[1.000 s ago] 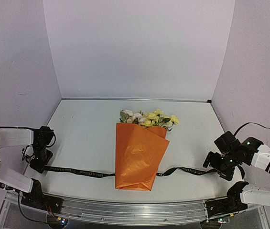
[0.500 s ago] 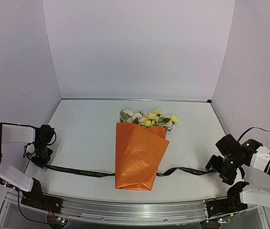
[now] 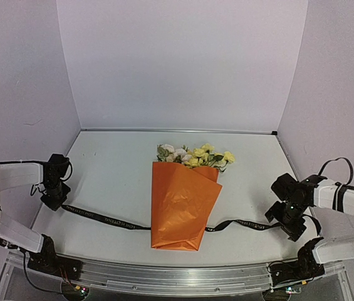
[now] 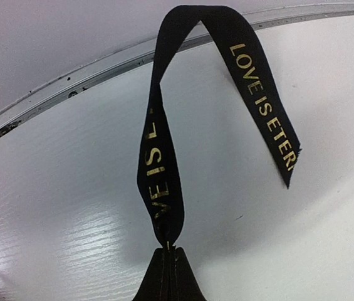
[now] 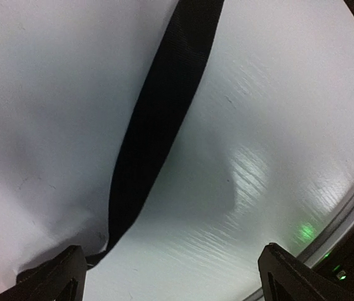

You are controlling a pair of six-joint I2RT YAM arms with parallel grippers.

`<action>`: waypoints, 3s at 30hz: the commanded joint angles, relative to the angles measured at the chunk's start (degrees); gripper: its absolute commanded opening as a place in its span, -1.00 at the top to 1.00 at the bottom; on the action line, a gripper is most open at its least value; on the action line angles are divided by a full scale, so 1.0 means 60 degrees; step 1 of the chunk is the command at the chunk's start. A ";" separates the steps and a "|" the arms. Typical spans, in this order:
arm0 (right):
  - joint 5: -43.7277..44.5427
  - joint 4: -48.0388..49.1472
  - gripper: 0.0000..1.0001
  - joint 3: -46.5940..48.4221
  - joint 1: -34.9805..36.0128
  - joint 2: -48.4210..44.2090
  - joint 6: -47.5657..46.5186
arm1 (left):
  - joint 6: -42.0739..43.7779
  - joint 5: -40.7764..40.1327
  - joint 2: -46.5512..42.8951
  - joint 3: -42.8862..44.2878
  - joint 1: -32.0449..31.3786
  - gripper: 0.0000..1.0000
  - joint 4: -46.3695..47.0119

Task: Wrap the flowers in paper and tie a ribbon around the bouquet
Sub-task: Pick up the left side of the ribbon at the center of the board, then pick up the right side of the ribbon from the center of the board, then place the left side of the ribbon on the folded bouquet.

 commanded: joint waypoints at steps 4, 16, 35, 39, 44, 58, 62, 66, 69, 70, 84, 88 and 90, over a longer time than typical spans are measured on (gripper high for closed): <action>0.0987 0.2348 -0.79 -0.0553 -0.0045 0.0736 0.1397 | 0.0996 0.0041 -0.0329 0.0499 0.0045 1.00 0.0758; 0.1232 0.3249 0.30 -0.1029 -0.0039 0.1643 0.1893 | 0.1319 0.0132 -0.0329 0.0447 0.0042 1.00 0.1176; -0.0031 0.3220 1.00 0.2339 -0.2280 0.3665 -0.0348 | 0.1875 0.0827 0.0958 0.1186 0.0060 1.00 0.2585; -0.0044 0.3123 1.00 0.2667 -0.2642 0.3734 -0.0529 | 0.1911 0.1060 0.1263 0.1269 0.0061 1.00 0.2844; 0.0003 0.2881 1.00 0.3124 -0.2948 0.3860 -0.0710 | 0.1861 0.1063 0.1596 0.1411 0.0066 1.00 0.2938; -0.0069 0.2556 1.00 0.3431 -0.3133 0.3965 -0.1058 | 0.1876 0.1251 0.2104 0.1978 0.0606 1.00 0.3046; -0.0009 0.2433 1.00 0.3792 -0.3191 0.4116 -0.1276 | 0.1893 0.1572 0.2236 0.2110 0.0617 1.00 0.3272; -0.0023 0.2293 1.00 0.4147 -0.3368 0.4246 -0.1399 | 0.1876 0.1906 0.2384 0.2165 0.0613 1.00 0.3420; -0.0105 0.2210 1.00 0.4356 -0.3475 0.4354 -0.1464 | 0.1851 0.2051 0.2435 0.2079 0.0613 1.00 0.3516; -0.0155 0.2190 1.00 0.4416 -0.3493 0.4393 -0.1494 | 0.1839 0.2049 0.2449 0.2058 0.0613 1.00 0.3533; -0.0819 0.1759 1.00 0.4909 -0.3472 0.4599 -0.1978 | 0.2945 0.2734 0.1947 0.2179 0.1016 1.00 0.4276; -0.1114 0.1687 1.00 0.4756 -0.3331 0.4427 -0.2108 | 0.4061 0.3371 0.1014 0.1940 0.0215 1.00 0.5290; -0.1194 0.1579 1.00 0.4711 -0.3185 0.4340 -0.2260 | 0.4708 0.3828 0.0596 0.1959 -0.0618 1.00 0.5997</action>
